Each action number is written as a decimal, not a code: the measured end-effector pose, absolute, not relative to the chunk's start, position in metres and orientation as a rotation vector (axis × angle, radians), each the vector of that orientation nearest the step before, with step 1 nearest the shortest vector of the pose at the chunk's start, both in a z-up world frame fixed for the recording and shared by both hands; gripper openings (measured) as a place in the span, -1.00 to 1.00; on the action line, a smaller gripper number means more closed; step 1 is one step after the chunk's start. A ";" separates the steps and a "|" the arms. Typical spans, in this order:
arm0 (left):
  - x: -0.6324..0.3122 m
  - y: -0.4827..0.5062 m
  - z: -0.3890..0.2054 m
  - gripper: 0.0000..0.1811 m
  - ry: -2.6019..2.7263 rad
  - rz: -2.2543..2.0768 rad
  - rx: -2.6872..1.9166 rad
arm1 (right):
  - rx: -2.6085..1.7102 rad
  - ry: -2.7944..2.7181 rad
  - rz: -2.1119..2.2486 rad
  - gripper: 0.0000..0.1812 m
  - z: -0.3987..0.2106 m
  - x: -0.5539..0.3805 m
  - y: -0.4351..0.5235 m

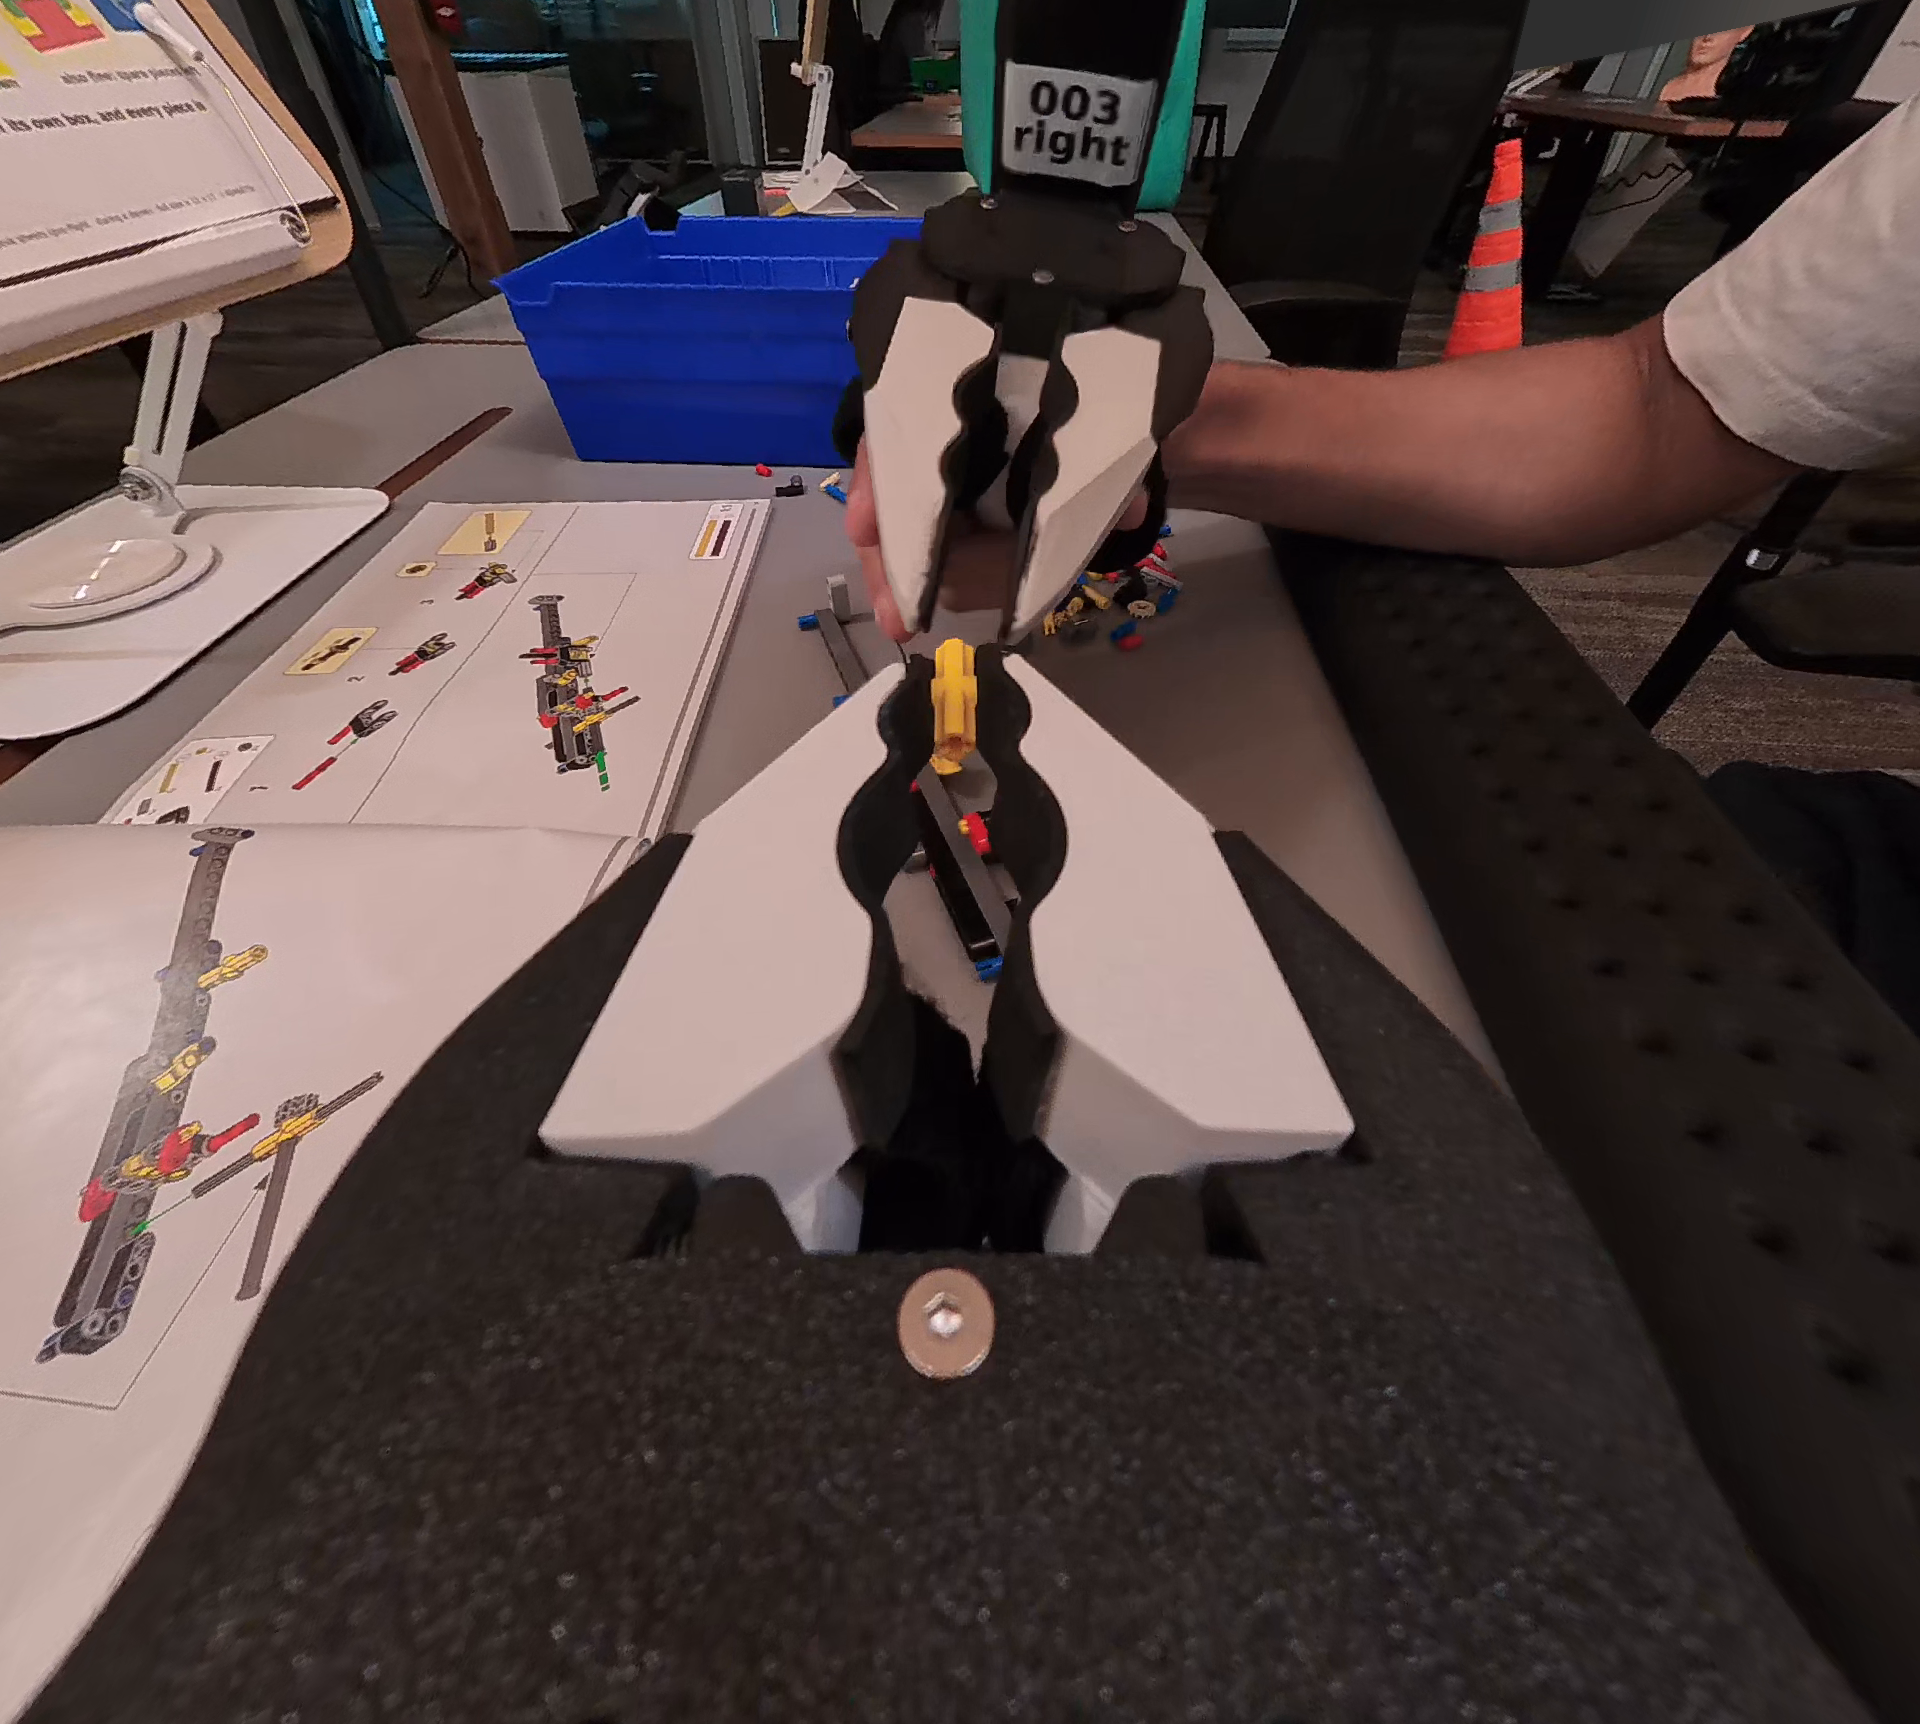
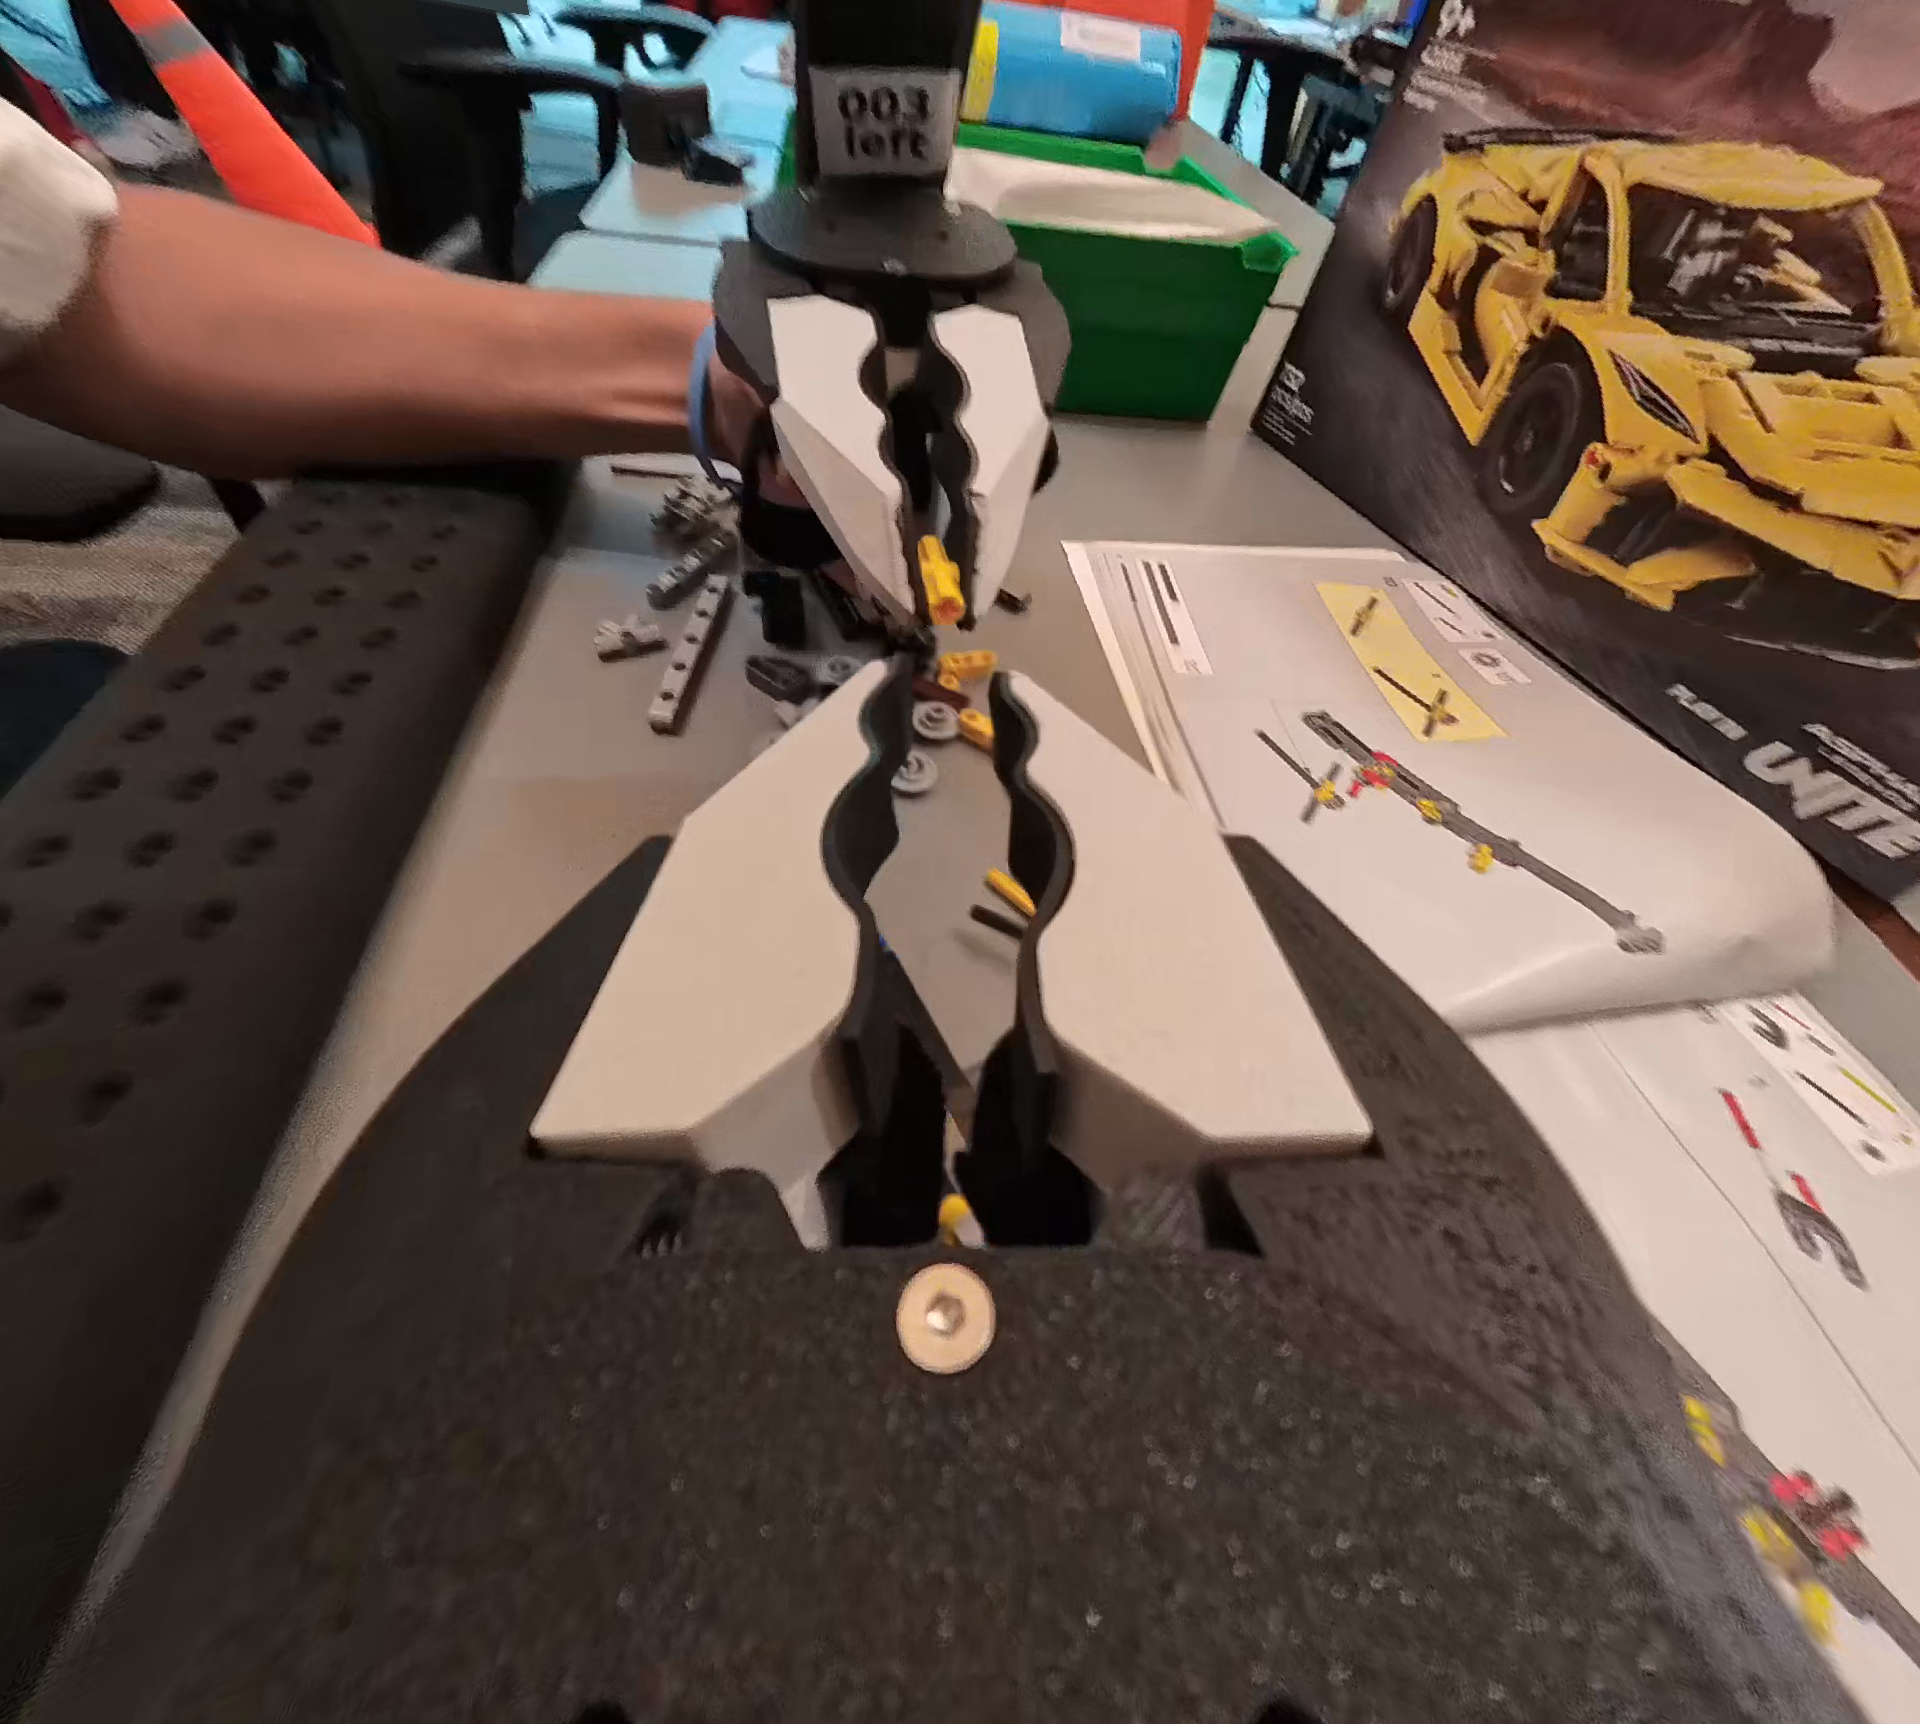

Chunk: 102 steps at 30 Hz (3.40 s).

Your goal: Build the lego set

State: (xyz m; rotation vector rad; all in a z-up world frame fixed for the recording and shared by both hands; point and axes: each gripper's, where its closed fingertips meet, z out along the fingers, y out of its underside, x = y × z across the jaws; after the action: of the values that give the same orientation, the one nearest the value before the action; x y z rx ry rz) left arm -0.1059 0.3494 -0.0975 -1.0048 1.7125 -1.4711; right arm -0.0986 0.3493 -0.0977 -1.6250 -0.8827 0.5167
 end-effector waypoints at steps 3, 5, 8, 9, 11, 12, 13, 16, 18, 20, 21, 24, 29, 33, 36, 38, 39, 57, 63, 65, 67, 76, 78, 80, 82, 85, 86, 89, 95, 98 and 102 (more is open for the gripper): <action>-0.106 0.354 -0.100 -0.93 1.715 -1.445 -1.022 | -1.665 -0.856 0.498 -0.85 -0.100 -0.088 0.352; -0.105 0.358 -0.103 -0.93 1.711 -1.421 -1.043 | -1.746 -0.838 0.453 -0.85 -0.109 -0.076 0.356; -0.099 0.380 -0.110 -0.93 1.664 -1.310 -1.124 | -1.892 -0.749 0.354 -0.78 -0.128 -0.054 0.368; -0.097 0.390 -0.113 -0.93 1.641 -1.258 -1.162 | -1.948 -0.706 0.330 -0.78 -0.136 -0.047 0.375; -0.093 0.409 -0.119 -0.93 1.587 -1.191 -1.241 | -2.056 -0.685 0.271 -0.73 -0.159 -0.037 0.386; -0.092 0.416 -0.122 -0.93 1.571 -1.172 -1.278 | -2.119 -0.684 0.219 -0.72 -0.171 -0.031 0.392; -0.091 0.422 -0.126 -0.93 1.556 -1.149 -1.308 | -2.180 -0.683 0.171 -0.71 -0.182 -0.026 0.399; -0.090 0.430 -0.133 -0.93 1.555 -1.099 -1.339 | -2.275 -0.650 0.163 -0.76 -0.195 -0.026 0.414; -0.090 0.429 -0.133 -0.93 1.558 -1.092 -1.330 | -2.307 -0.653 0.249 -0.79 -0.200 -0.038 0.411; -0.091 0.429 -0.135 -0.93 1.569 -1.066 -1.330 | -2.306 -0.653 0.215 -0.80 -0.201 -0.038 0.410; -0.091 0.430 -0.136 -0.93 1.576 -1.039 -1.328 | -2.295 -0.652 0.152 -0.78 -0.200 -0.033 0.411; -0.091 0.431 -0.138 -0.93 1.591 -0.986 -1.314 | -2.286 -0.668 -0.002 -0.68 -0.193 -0.023 0.417; -0.091 0.439 -0.147 -0.93 1.590 -0.925 -1.367 | -2.274 -0.816 -0.248 -0.57 -0.204 -0.027 0.434; -0.095 0.450 -0.151 -0.93 1.567 -0.867 -1.413 | -2.248 -0.838 -0.249 -0.70 -0.206 -0.038 0.444; -0.099 0.455 -0.151 -0.93 1.555 -0.839 -1.438 | -2.257 -0.849 -0.192 -0.87 -0.209 -0.041 0.442; -0.101 0.454 -0.153 -0.93 1.566 -0.824 -1.452 | -2.238 -0.847 -0.191 -0.95 -0.209 -0.042 0.442; -0.102 0.452 -0.154 -0.93 1.583 -0.806 -1.448 | -2.212 -0.846 -0.199 -0.97 -0.206 -0.043 0.443; -0.057 0.440 -0.194 -0.93 1.999 -0.394 -1.128 | -2.110 -0.402 0.362 -1.00 -0.164 -0.033 0.441; -0.036 0.466 -0.202 -0.93 1.983 -0.349 -1.105 | -2.120 -0.395 0.397 -1.00 -0.166 -0.037 0.443; -0.028 0.466 -0.203 -0.93 1.991 -0.351 -1.063 | -2.115 -0.393 0.409 -1.00 -0.165 -0.038 0.444; -0.023 0.465 -0.207 -0.93 2.029 -0.350 -1.042 | -2.112 -0.383 0.433 -1.00 -0.163 -0.038 0.444; -0.036 0.419 -0.210 -0.93 2.183 -0.595 -0.992 | -2.142 -0.419 0.462 -0.99 -0.170 -0.039 0.439; -0.044 0.410 -0.207 -0.93 2.177 -0.601 -0.979 | -2.148 -0.451 0.462 -0.99 -0.171 -0.042 0.437; -0.051 0.407 -0.200 -0.93 2.147 -0.591 -0.989 | -2.121 -0.482 0.457 -0.99 -0.164 -0.041 0.433; -0.059 0.407 -0.191 -0.93 2.103 -0.575 -1.028 | -2.119 -0.522 0.450 -0.94 -0.157 -0.035 0.422; -0.073 0.409 -0.179 -0.93 2.023 -0.552 -1.106 | -2.206 -0.656 0.311 -0.85 -0.171 -0.018 0.398; -0.076 0.410 -0.175 -0.93 1.984 -0.559 -1.146 | -2.221 -0.721 0.271 -0.80 -0.177 -0.017 0.392; -0.081 0.411 -0.160 -0.93 1.840 -0.635 -1.260 | -2.209 -0.824 0.172 -0.75 -0.188 -0.019 0.394; -0.093 0.398 -0.136 -0.93 1.693 -0.916 -1.300 | -2.251 -0.837 0.229 -0.80 -0.204 -0.022 0.400; -0.096 0.407 -0.133 -0.93 1.642 -1.043 -1.336 | -2.246 -0.855 0.232 -0.84 -0.208 -0.025 0.404; -0.102 0.413 -0.117 -0.93 1.547 -1.245 -1.345 | -2.259 -0.897 0.192 -0.90 -0.212 -0.027 0.408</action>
State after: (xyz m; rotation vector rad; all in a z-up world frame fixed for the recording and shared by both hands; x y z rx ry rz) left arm -0.1021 0.4130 -0.1167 -1.3445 1.5473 -1.2447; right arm -0.0265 0.4078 -0.2117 -2.2586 -0.8973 0.1917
